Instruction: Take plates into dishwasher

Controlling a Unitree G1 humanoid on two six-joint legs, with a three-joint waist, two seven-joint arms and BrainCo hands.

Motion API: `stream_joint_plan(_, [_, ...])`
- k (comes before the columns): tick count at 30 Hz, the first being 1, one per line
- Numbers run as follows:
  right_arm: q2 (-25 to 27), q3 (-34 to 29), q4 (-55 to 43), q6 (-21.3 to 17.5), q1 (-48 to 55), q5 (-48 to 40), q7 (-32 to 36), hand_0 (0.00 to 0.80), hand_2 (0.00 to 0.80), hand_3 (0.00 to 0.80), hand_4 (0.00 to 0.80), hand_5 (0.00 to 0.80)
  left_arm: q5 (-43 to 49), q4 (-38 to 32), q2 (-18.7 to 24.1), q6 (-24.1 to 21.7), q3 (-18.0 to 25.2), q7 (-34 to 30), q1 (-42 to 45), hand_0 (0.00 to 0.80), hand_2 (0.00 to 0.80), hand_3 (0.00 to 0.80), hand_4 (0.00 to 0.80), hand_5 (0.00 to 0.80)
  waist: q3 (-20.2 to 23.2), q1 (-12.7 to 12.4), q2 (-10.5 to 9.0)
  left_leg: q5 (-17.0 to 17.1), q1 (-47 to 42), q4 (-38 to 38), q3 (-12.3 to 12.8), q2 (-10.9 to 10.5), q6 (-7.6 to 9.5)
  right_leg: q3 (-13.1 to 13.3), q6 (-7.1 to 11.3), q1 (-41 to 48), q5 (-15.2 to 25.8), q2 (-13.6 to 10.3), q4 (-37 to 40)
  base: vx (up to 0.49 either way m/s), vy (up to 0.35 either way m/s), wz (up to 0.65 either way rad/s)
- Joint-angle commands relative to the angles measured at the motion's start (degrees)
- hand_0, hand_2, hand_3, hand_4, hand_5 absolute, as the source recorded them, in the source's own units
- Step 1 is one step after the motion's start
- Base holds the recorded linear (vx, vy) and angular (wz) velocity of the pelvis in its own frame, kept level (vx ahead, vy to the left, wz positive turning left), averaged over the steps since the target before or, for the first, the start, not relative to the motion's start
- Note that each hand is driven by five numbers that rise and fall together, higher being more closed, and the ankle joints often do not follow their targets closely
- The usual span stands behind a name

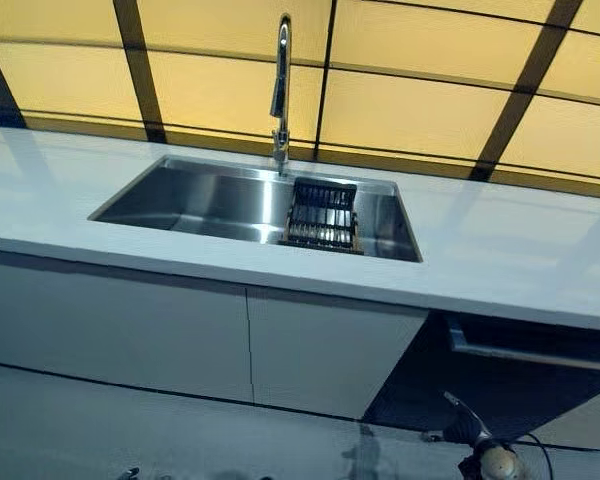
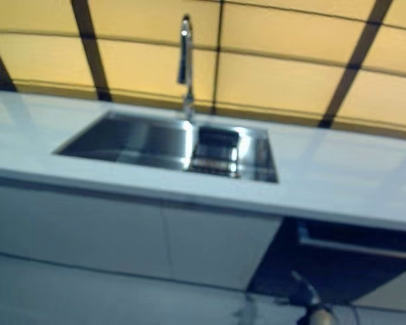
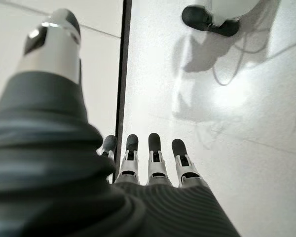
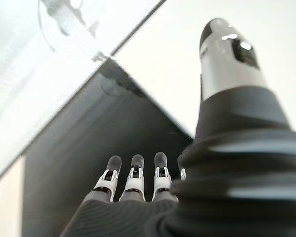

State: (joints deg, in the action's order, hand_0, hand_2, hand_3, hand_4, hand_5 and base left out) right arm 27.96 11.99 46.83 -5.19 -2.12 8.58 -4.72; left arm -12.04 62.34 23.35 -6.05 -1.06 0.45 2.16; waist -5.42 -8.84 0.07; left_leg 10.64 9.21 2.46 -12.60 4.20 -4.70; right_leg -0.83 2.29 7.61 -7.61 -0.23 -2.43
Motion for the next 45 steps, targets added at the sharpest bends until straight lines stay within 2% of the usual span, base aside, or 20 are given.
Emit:
stream_joint_plan(1, [3.0, -1.6, -0.3, -1.5, -3.8, -2.4, -1.1, 0.0, 0.0, 0.0, 0.0, 0.0, 0.5, -0.5, 0.5, -2.6, -0.5, 0.3, -3.6, 0.0, 0.0, 0.0, 0.0, 0.0, -2.5, -0.4, -1.25, 1.2, 3.3, -0.4, 2.7, -2.7, 1.25, 0.0, -0.71, 1.7, 1.1, -1.1, -2.9, -0.243, -0.14, 0.17])
stream_joint_plan(4, [2.1, -1.7, 4.1, -0.8, -3.8, -3.1, -1.2, 0.0, 0.0, 0.0, 0.0, 0.0, 1.2, 0.1, 0.0, -2.5, -1.1, -0.3, -3.5, 0.0, 0.0, 0.0, 0.0, 0.0, -3.4, 0.3, -0.55, 1.7, 2.9, -0.4, 5.7, -1.8, 0.35, -0.9, -1.37, 2.1, 2.3, -0.2, -1.5, -0.234, -0.116, 0.24])
stream_joint_plan(6, [0.7, -2.2, 7.8, -0.2, -2.8, -4.8, -2.2, 0.0, 0.0, 0.0, 0.0, 0.0, 2.1, 1.2, -0.6, -2.4, -1.7, -1.2, -3.3, 0.0, 0.0, 0.0, 0.0, 0.0, -3.8, 1.3, -0.6, -0.4, 3.5, -5.1, 8.2, -2.3, 0.56, -1.8, -1.86, 2.0, 3.2, -0.5, -0.8, -0.255, -0.059, 0.27])
stream_joint_plan(9, [0.1, -3.0, 11.1, -0.3, -2.3, -5.6, -1.9, 0.0, 0.0, 0.0, 0.0, 0.0, 2.2, 2.1, -1.0, -2.3, -1.6, -1.6, -3.2, 0.0, 0.0, 0.0, 0.0, 0.0, -3.8, 2.1, -1.27, -4.0, 3.3, -11.2, 7.4, -3.9, 1.7, -2.1, -2.17, 0.8, 4.3, -1.4, -0.4, -0.246, -0.019, 0.47])
stream_joint_plan(10, [-0.3, -3.5, 13.1, -0.7, -1.9, -5.4, -1.6, 0.0, 0.0, 0.0, 0.0, 0.0, 2.3, 2.3, -1.3, -2.1, -1.3, -1.7, -2.9, 0.0, 0.0, 0.0, 0.0, 0.0, -3.7, 2.8, -2.08, -7.1, 2.2, -15.2, 7.2, -5.2, 2.8, -2.1, -2.17, -0.2, 5.5, -2.3, 0.0, -0.175, -0.001, 0.27])
stream_joint_plan(11, [-0.3, -3.5, 13.3, -0.7, -1.8, -5.5, -1.7, 0.0, 0.0, 0.0, 0.0, 0.0, 2.3, 2.3, -1.3, -2.0, -1.3, -1.6, -2.8, 0.0, 0.0, 0.0, 0.0, 0.0, -3.7, 2.9, -2.13, -7.4, 2.1, -15.5, 7.2, -5.3, 2.88, -2.1, -2.16, -0.2, 5.5, -2.4, 0.0, -0.229, 0.019, 0.08])
stream_joint_plan(12, [-0.6, -4.1, 14.0, -0.9, -1.5, -6.0, -1.2, 0.0, 0.0, 0.0, 0.0, 0.0, 2.6, 2.3, -1.4, -1.7, -0.8, -1.7, -2.5, 0.0, 0.0, 0.0, 0.0, 0.0, -3.5, 3.5, -2.81, -10.0, 0.6, -17.4, 7.5, -6.1, 3.78, -2.2, -1.91, -1.0, 6.3, -3.0, 0.3, -0.157, 0.048, 0.08])
stream_joint_plan(14, [-1.6, -5.1, 14.7, -0.5, -0.6, -6.0, -1.2, 0.0, 0.0, 0.0, 0.0, 0.0, 3.2, 2.6, -1.7, -1.3, 0.0, -1.6, -1.6, 0.0, 0.0, 0.0, 0.0, 0.0, -2.9, 4.6, -3.3, -12.0, -1.9, -19.0, 8.2, -6.8, 4.34, -2.4, -1.54, -1.8, 7.4, -3.3, 0.9, -0.175, 0.086, 0.38])
stream_joint_plan(17, [-2.4, -6.1, 16.3, -0.7, 0.5, -5.8, -0.9, 0.0, 0.0, 0.0, 0.0, 0.0, 3.8, 3.5, -1.7, -1.6, 0.7, -2.0, -1.1, 0.0, 0.0, 0.0, 0.0, 0.0, -2.1, 5.5, -3.24, -13.0, -4.5, -18.4, 8.0, -7.0, 4.11, -2.7, -1.02, -2.7, 8.3, -3.5, 1.7, -0.09, 0.121, 0.48])
stream_joint_plan(18, [-2.5, -6.3, 16.8, -0.6, 0.6, -5.5, -0.5, 0.0, 0.0, 0.0, 0.0, 0.0, 3.6, 3.6, -1.6, -1.3, 0.8, -2.1, -1.0, 0.0, 0.0, 0.0, 0.0, 0.0, -1.7, 5.8, -3.34, -14.7, -6.3, -16.7, 8.3, -7.2, 4.44, -2.9, -0.67, -3.2, 8.6, -3.7, 2.0, -0.06, 0.162, -0.06])
stream_joint_plan(20, [-2.7, -6.4, 17.6, -0.9, 0.8, -5.5, -0.7, 0.0, 0.0, 0.0, 0.0, 0.0, 3.5, 4.2, -1.6, -1.6, 0.7, -2.3, -1.0, 0.0, 0.0, 0.0, 0.0, 0.0, -1.3, 6.1, -2.88, -14.6, -8.0, -12.8, 9.1, -6.5, 4.59, -3.6, -0.44, -3.6, 8.7, -3.5, 2.2, -0.024, 0.155, 0.22])
stream_joint_plan(21, [-3.2, -6.4, 18.7, -1.0, 1.2, -5.6, -1.1, 0.0, 0.0, 0.0, 0.0, 0.0, 3.9, 4.9, -1.6, -2.0, 0.3, -2.4, -0.9, 0.0, 0.0, 0.0, 0.0, 0.0, -1.0, 6.3, -2.49, -13.4, -9.1, -9.1, 9.2, -6.1, 4.66, -4.1, -0.23, -3.7, 9.0, -3.1, 2.7, -0.01, 0.194, 0.24])
stream_joint_plan(26, [-3.9, -6.7, 18.5, -0.4, 1.8, -5.2, -1.2, 0.0, 0.0, 0.0, 0.0, 0.0, 3.7, 4.8, -1.3, -2.2, -0.2, -2.5, -0.6, 0.0, 0.0, 0.0, 0.0, 0.0, 0.1, 6.5, -2.64, -11.6, -11.2, -3.3, 8.7, -6.8, 5.18, -3.4, 1.02, -4.4, 10.4, -2.7, 4.3, -0.008, 0.116, 0.08])
stream_joint_plan(30, [-4.0, -6.7, 19.6, -1.1, 1.7, -4.5, -1.1, 0.0, 0.0, 0.0, 0.0, 0.0, 2.4, 5.7, -1.1, -2.5, -1.0, -2.7, -1.2, 0.0, 0.0, 0.0, 0.0, 0.0, 0.4, 7.2, -2.57, -11.1, -11.8, -1.4, 9.5, -6.9, 5.69, -3.0, 1.39, -5.5, 11.2, -2.5, 4.7, -0.038, 0.073, -0.08])
stream_joint_plan(39, [-4.6, -6.6, 21.7, 0.6, 0.6, -4.7, -1.5, 0.0, 0.0, 0.0, 0.0, 0.0, 1.9, 6.5, -1.7, -2.7, -2.5, -2.5, -2.1, 0.0, 0.0, 0.0, 0.0, 0.0, 0.3, 8.2, -2.95, -11.0, -13.5, 0.4, 12.3, -6.4, 6.2, -2.2, 1.52, -5.2, 11.3, -2.1, 4.5, -0.005, 0.021, -0.07])
stream_joint_plan(45, [-5.3, -6.7, 22.7, 1.8, 0.2, -5.9, -1.0, 0.0, 0.0, 0.0, 0.0, 0.0, 2.4, 6.7, -2.0, -2.3, -3.0, -2.6, -2.9, 0.0, 0.0, 0.0, 0.0, 0.0, 0.4, 8.4, -3.32, -11.5, -13.8, 0.2, 13.2, -6.4, 6.52, -1.7, 1.65, -5.1, 11.4, -2.1, 4.8, 0.001, -0.008, -0.09])
